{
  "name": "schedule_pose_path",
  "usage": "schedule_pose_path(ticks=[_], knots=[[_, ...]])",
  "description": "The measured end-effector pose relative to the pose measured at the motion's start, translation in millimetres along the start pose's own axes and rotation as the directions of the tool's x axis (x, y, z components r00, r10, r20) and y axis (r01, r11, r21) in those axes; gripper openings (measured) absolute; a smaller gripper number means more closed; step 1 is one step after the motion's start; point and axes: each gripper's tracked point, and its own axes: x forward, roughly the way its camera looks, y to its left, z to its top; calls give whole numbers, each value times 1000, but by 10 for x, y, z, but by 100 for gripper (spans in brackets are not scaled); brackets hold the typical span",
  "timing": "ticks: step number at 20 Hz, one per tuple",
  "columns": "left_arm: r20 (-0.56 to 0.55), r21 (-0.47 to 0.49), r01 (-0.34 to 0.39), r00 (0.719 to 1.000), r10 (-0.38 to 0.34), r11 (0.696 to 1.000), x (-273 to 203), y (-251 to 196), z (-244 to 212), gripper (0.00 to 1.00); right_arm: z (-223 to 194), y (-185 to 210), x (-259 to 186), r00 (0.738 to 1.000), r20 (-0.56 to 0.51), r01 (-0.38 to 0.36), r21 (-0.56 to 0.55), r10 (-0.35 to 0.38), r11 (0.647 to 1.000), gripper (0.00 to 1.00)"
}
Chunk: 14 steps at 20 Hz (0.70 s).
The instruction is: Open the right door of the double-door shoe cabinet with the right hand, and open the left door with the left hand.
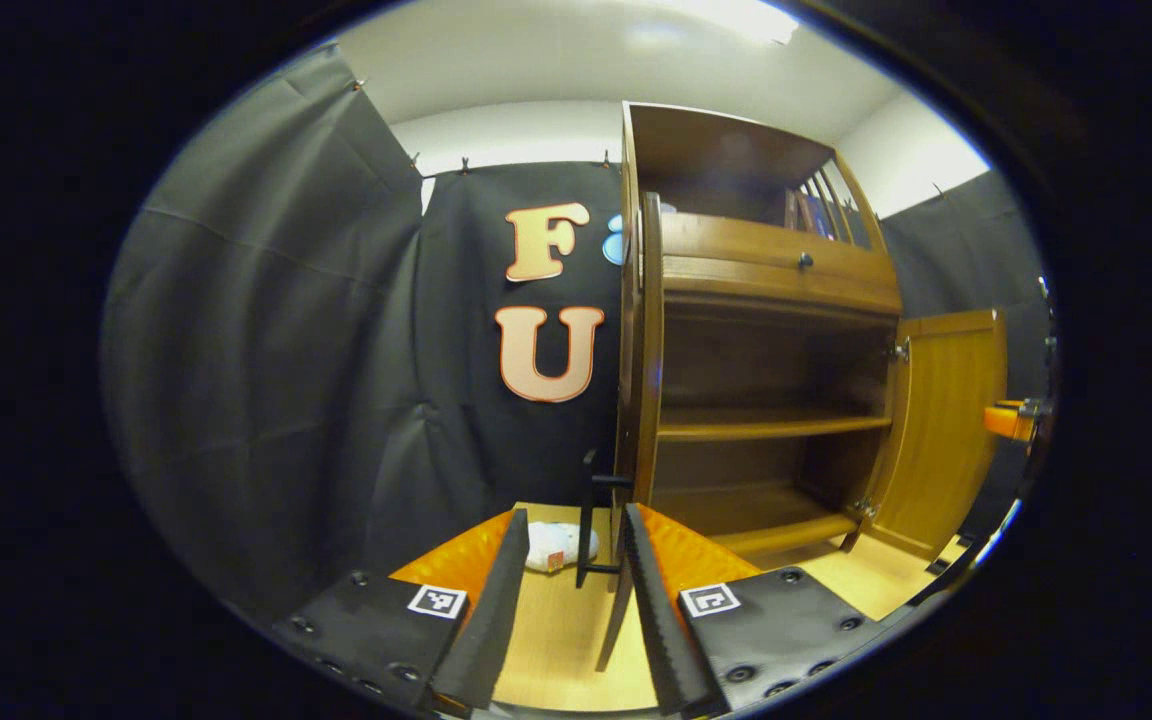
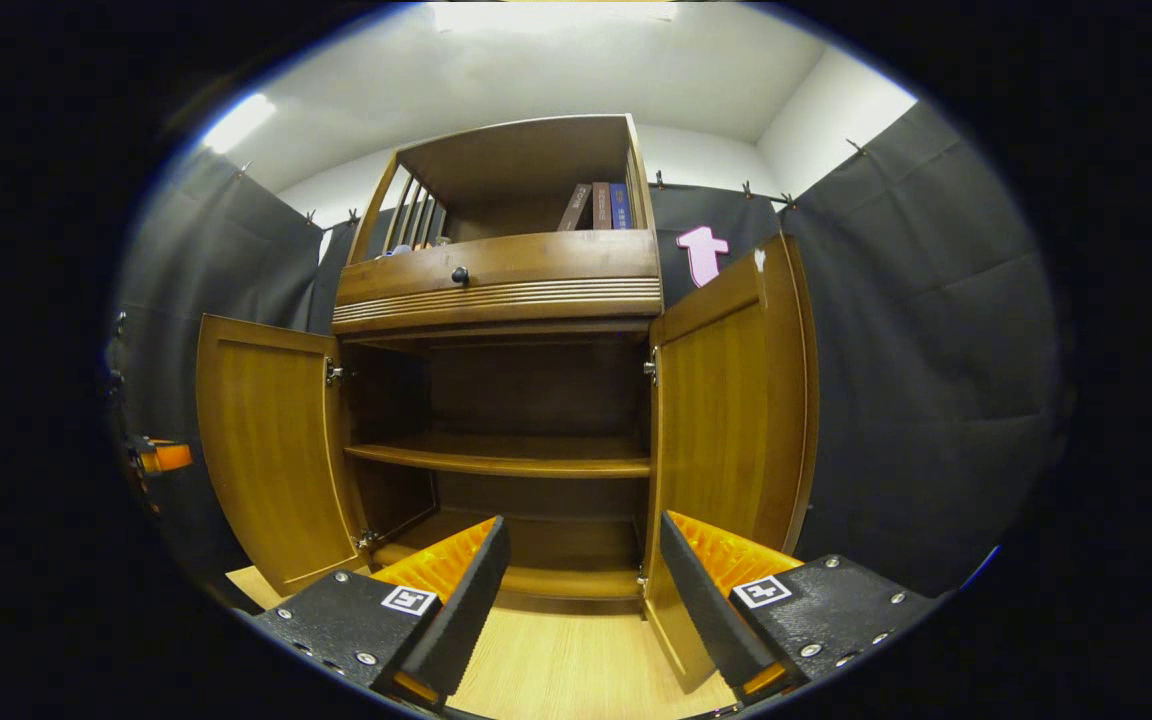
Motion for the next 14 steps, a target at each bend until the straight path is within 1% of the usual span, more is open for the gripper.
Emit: schedule_pose_path(ticks=[1,4,7,9,10,12,14], knots=[[10,-31,6,1000,-5,1000,16,-66,55,64,77,-26,-23,1000,7,9,-14,-9,1000,92],[55,-88,-18,998,23,996,-12,-138,257,75,311,-130,-110,999,31,33,-44,-31,998,92],[109,-54,-54,992,59,997,17,-118,392,86,463,-194,-166,998,39,43,-57,-41,997,92],[123,-45,-52,991,57,998,80,-136,464,94,561,-221,-186,998,46,44,-56,-41,997,92],[129,-42,-54,990,59,998,88,-149,488,96,596,-243,-194,998,49,46,-52,-43,998,92],[148,-37,-55,987,60,998,69,-169,548,96,618,-287,-192,998,46,49,-44,-47,998,92],[153,-43,-42,987,48,998,105,-228,569,95,610,-333,-169,998,35,54,-49,-53,997,92]])
